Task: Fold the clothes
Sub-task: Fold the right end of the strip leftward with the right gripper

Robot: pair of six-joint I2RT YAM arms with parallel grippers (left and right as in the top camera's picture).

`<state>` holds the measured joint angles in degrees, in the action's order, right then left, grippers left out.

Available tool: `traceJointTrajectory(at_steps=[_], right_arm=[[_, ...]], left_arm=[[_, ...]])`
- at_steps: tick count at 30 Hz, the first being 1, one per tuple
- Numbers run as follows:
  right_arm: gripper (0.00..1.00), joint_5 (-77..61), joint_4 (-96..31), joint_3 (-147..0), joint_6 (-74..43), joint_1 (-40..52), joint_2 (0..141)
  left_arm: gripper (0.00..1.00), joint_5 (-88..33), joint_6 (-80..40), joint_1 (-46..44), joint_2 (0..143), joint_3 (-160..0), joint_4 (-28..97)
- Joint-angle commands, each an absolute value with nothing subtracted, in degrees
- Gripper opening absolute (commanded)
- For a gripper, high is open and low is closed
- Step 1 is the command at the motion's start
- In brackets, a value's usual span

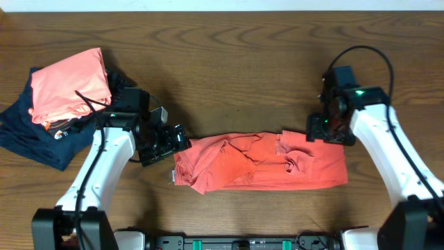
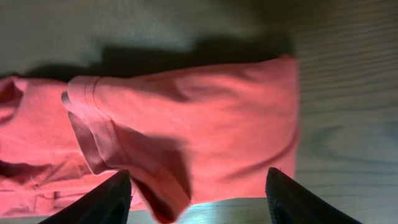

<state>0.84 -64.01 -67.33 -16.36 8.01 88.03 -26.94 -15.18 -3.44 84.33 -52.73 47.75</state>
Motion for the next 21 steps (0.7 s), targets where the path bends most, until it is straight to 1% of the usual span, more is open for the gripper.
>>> traceJointTrajectory(at_steps=[1,5,7,11,14,18,21], right_arm=[[0.64,1.3,-64.3,-67.3,-17.3,7.6,87.8],[0.62,-8.1,-63.0,-63.5,-14.5,8.0,88.7],[0.62,-13.1,-60.9,-60.7,-13.8,9.3,89.2],[0.62,-24.1,-52.5,-53.8,-13.1,13.1,89.2],[0.62,-31.4,-46.1,-49.8,-12.6,15.9,89.2],[0.62,-33.1,-43.2,-48.7,-12.1,17.9,89.2],[0.62,-30.4,-44.0,-50.3,-11.7,17.1,88.7]], left_arm=[[0.91,-26.3,-15.1,-3.6,86.2,-52.7,47.4],[0.92,-26.3,-15.1,-3.6,87.3,-52.7,47.2],[0.97,-26.3,-15.1,-3.6,87.6,-52.7,47.2],[1.0,-26.3,-15.1,-3.6,87.8,-52.7,47.2],[0.99,-26.3,-15.1,-3.6,87.8,-52.7,47.2],[0.98,-26.3,-15.0,-3.6,87.8,-52.7,47.2],[0.98,-26.3,-15.0,-3.6,87.8,-52.7,47.2]])
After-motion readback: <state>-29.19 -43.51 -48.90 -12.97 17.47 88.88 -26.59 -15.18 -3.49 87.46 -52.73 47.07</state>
